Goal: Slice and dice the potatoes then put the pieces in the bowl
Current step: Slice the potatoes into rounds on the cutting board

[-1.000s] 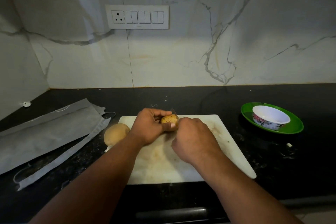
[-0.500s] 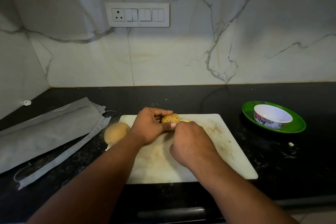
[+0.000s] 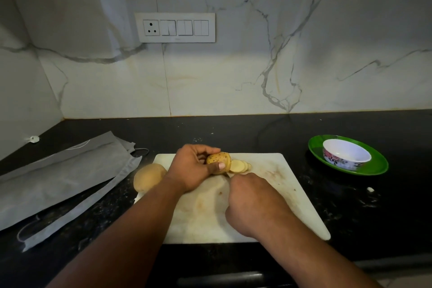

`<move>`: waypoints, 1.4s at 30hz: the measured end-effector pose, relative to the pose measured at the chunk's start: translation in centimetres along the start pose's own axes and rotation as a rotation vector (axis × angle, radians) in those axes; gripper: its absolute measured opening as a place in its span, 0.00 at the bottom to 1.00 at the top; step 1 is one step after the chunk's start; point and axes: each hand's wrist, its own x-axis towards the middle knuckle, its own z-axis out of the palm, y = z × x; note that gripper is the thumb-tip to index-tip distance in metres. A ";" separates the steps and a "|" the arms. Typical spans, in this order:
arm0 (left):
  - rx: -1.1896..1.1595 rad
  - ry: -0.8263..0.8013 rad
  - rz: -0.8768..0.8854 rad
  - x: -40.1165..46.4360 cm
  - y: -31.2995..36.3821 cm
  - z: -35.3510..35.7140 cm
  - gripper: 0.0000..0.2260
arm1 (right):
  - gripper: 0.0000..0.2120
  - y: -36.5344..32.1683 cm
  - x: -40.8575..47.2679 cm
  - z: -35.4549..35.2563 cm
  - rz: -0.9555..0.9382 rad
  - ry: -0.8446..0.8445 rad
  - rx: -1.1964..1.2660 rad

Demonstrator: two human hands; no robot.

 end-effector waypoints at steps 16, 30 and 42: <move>0.082 0.038 0.022 -0.9 0.7 -1.5 0.19 | 0.17 1.4 0.3 -0.2 0.047 0.137 0.042; 0.093 -0.084 -0.090 -0.6 0.9 -1.9 0.21 | 0.25 2.1 0.2 -0.6 -0.005 0.327 0.136; 0.067 -0.041 -0.112 -0.5 0.4 -2.0 0.26 | 0.23 0.8 0.3 0.0 -0.067 0.285 0.086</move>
